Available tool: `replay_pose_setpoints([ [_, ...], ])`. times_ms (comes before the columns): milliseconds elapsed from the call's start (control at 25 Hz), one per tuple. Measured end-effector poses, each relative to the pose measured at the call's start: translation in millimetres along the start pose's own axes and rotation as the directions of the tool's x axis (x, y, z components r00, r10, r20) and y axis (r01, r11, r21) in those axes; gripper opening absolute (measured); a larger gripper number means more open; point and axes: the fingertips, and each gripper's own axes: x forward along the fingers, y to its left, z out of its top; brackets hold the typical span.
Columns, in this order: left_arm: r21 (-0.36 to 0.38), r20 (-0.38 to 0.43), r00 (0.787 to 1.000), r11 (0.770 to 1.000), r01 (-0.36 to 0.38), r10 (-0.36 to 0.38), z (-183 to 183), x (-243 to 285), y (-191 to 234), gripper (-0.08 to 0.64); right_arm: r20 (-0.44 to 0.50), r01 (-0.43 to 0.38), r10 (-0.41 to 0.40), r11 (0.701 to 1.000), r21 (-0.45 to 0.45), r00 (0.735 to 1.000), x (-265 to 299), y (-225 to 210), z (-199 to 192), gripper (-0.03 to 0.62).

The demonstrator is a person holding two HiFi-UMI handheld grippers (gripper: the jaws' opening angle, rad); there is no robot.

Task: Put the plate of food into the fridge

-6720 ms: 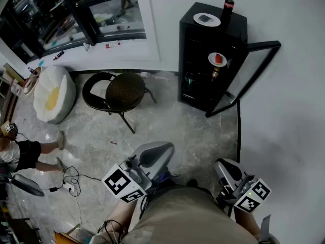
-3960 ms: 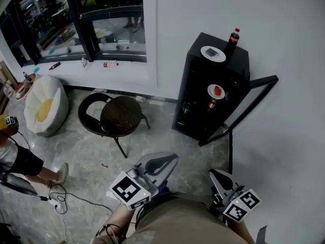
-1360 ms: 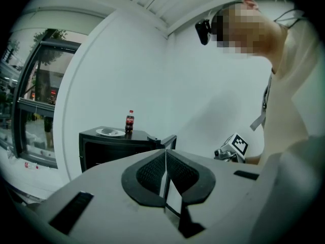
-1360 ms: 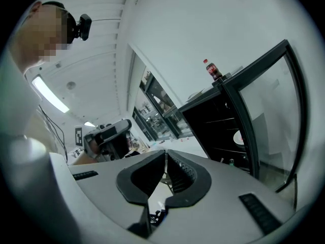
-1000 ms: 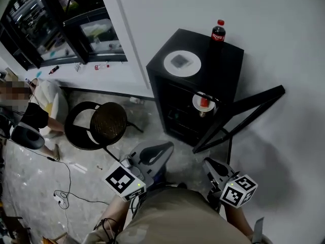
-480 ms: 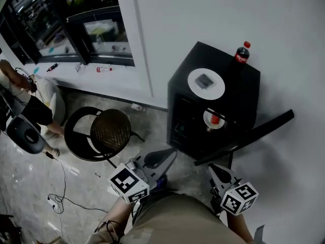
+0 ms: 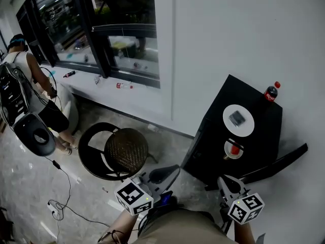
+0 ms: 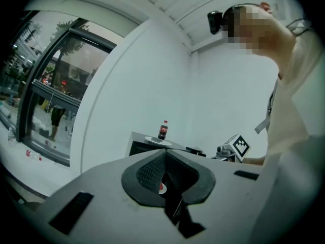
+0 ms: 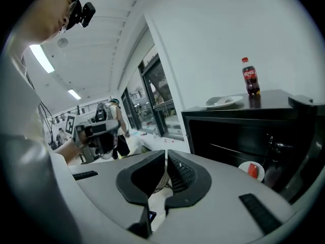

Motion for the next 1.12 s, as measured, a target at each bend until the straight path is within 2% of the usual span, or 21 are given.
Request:
replay_pose_setpoints([
  [160, 0.014, 0.001, 1.000, 1.000, 0.000, 0.000, 3.8, -9.0, 11.7, 0.012, 0.014, -0.005, 0.006, 0.999, -0.037, 1.000, 14.1, 11.0, 8.9, 0.026],
  [400, 0.016, 0.002, 1.000, 1.000, 0.002, -0.002, 9.1, -1.1, 23.6, 0.012, 0.015, -0.013, 0.016, 0.986, -0.166, 1.000, 28.4, 15.5, 24.8, 0.026],
  [560, -0.005, -0.016, 1.000, 1.000, 0.023, -0.023, 1.4, 25.3, 16.6, 0.012, -0.017, -0.002, -0.002, 0.969, -0.248, 1.000, 19.4, -0.5, 27.9, 0.026],
  [760, -0.021, -0.013, 1.000, 0.999, 0.025, -0.026, 4.0, 54.0, 11.2, 0.012, -0.079, -0.036, 0.011, 0.946, -0.323, 0.997, 16.8, -22.3, 36.5, 0.028],
  [1000, -0.037, -0.050, 0.998, 0.999, 0.024, -0.026, -3.4, 79.6, 15.7, 0.012, -0.067, -0.034, 0.009, 0.921, -0.388, 0.998, 20.1, -48.0, 60.8, 0.028],
  [1040, -0.040, -0.054, 0.998, 0.999, 0.025, -0.027, -4.8, 83.0, 17.0, 0.012, -0.067, -0.037, 0.011, 0.916, -0.400, 0.998, 20.8, -49.8, 64.8, 0.035],
  [1120, -0.045, -0.062, 0.998, 0.999, 0.027, -0.030, -7.2, 88.2, 19.8, 0.012, -0.073, -0.045, 0.014, 0.902, -0.430, 0.997, 22.6, -51.4, 72.7, 0.160],
])
